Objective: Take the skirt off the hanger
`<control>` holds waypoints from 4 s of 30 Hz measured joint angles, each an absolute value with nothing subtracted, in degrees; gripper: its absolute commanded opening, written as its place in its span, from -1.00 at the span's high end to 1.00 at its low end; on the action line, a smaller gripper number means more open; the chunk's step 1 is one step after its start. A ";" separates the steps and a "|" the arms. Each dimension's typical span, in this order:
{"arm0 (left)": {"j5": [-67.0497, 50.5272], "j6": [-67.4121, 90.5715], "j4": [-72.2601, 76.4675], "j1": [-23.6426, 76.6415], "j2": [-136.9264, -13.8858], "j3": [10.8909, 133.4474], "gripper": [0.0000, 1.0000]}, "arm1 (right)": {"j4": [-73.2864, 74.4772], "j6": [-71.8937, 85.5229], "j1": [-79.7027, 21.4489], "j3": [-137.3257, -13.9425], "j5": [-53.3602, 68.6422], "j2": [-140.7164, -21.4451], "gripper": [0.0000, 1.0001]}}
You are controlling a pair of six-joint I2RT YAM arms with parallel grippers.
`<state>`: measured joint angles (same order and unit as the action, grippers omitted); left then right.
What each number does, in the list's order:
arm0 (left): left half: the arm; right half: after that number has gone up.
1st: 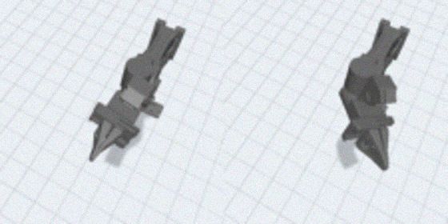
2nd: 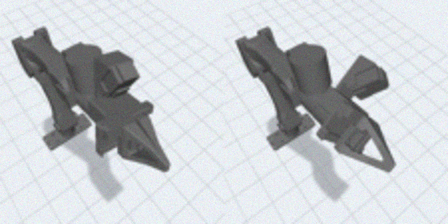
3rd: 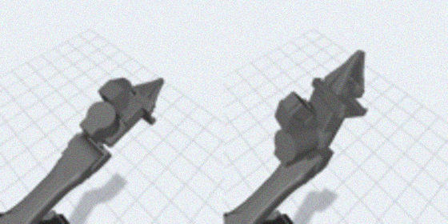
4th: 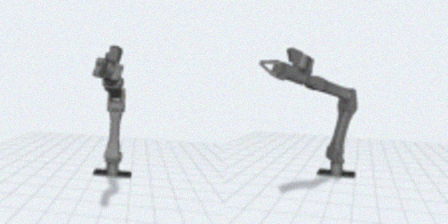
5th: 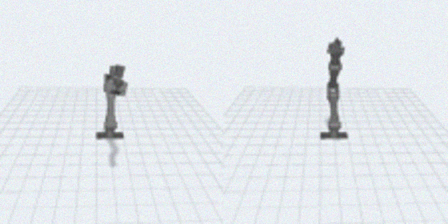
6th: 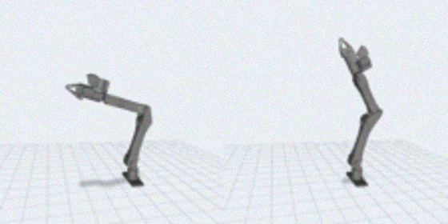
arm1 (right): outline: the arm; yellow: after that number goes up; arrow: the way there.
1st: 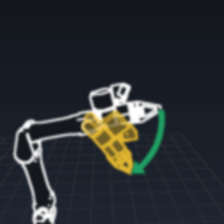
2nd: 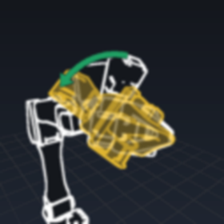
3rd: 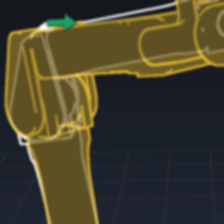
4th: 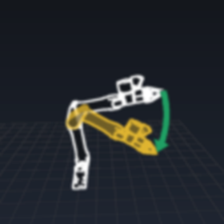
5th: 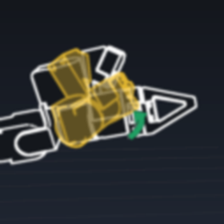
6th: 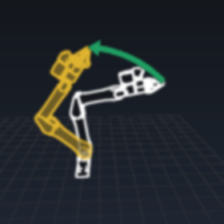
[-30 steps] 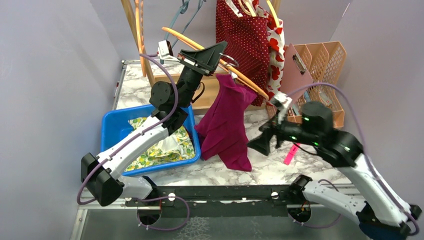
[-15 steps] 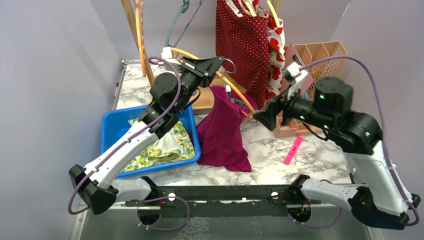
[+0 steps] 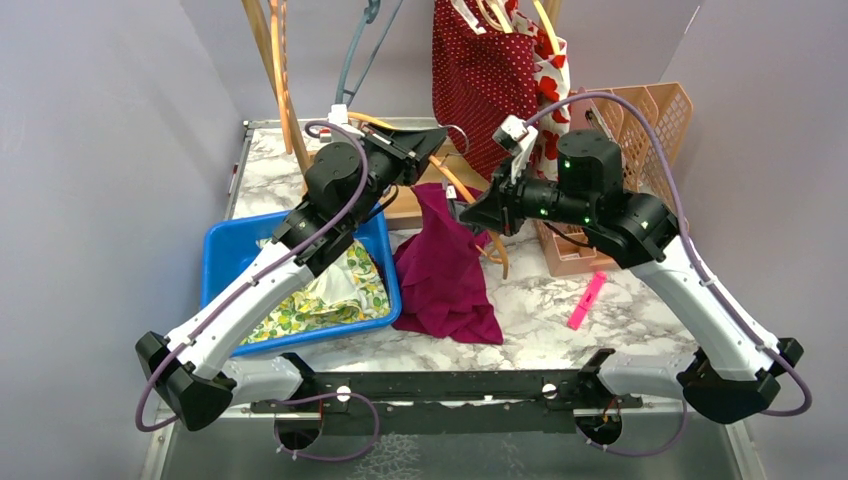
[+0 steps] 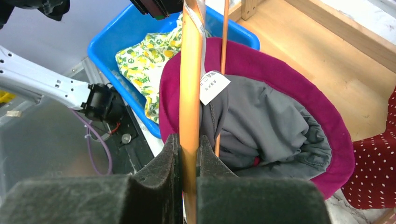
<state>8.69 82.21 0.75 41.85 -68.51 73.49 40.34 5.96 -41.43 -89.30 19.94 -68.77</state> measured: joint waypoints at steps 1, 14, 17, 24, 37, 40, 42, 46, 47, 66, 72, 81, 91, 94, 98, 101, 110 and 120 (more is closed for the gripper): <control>8.29 82.32 0.10 41.36 -68.51 73.49 0.24 | 40.27 6.31 -41.71 -89.30 20.08 -69.01 0.99; -0.45 64.16 1.48 42.15 -57.60 67.35 -0.81 | 40.66 16.05 -41.52 -86.59 16.95 -65.89 0.99; -2.87 58.72 1.56 44.42 -58.28 65.28 -0.49 | 41.67 16.88 -41.52 -87.55 16.45 -65.73 0.99; -3.38 51.81 -0.25 48.25 -62.28 62.41 -0.40 | 43.66 16.95 -41.52 -89.03 15.77 -66.00 0.98; 0.84 56.95 2.83 48.25 -60.51 56.73 0.71 | 43.90 16.88 -41.52 -90.56 16.19 -67.72 0.99; 2.33 56.45 4.78 48.25 -60.66 56.42 1.00 | 43.92 16.91 -41.52 -90.56 16.29 -67.72 0.98; 3.73 55.61 5.80 48.29 -60.80 56.42 1.00 | 43.90 16.91 -41.50 -90.59 16.32 -67.70 0.99; 4.97 52.47 9.91 48.40 -62.17 56.60 1.00 | 43.97 16.91 -41.41 -90.78 16.45 -67.70 0.99; 4.78 51.48 10.44 48.38 -63.13 57.41 1.00 | 43.97 16.88 -41.34 -90.78 16.62 -67.68 0.99; 2.13 53.95 11.20 48.34 -63.26 57.69 -0.25 | 40.21 27.46 -40.93 -85.69 13.63 -66.13 0.98; 4.78 55.81 1.43 48.18 -59.22 62.22 0.00 | 38.85 28.27 -41.17 -83.40 11.51 -66.41 0.98; 4.86 58.39 -5.02 48.18 -64.07 69.69 -0.01 | 34.24 28.49 -41.19 -81.32 11.38 -66.81 0.98; 12.91 59.11 -15.66 48.25 -59.44 73.08 -0.27 | 34.30 28.27 -41.19 -81.23 8.45 -66.67 0.98; 13.37 59.35 -16.62 48.25 -58.94 75.31 -0.19 | 34.44 27.64 -41.19 -81.25 7.57 -66.67 0.99; 13.21 59.96 -16.25 48.25 -59.27 75.35 0.09 | 34.41 26.52 -41.19 -81.25 7.16 -66.67 0.99; 11.40 60.42 -12.08 48.25 -61.08 74.50 0.28 | 34.39 25.91 -41.19 -81.25 7.31 -66.67 0.99; 5.26 61.23 -6.96 48.25 -71.20 74.65 0.23 | 34.28 24.84 -41.19 -81.25 8.47 -66.67 0.98; 2.48 63.00 -4.36 48.77 -71.31 73.36 0.23 | 33.89 24.80 -41.19 -81.25 9.45 -66.67 0.99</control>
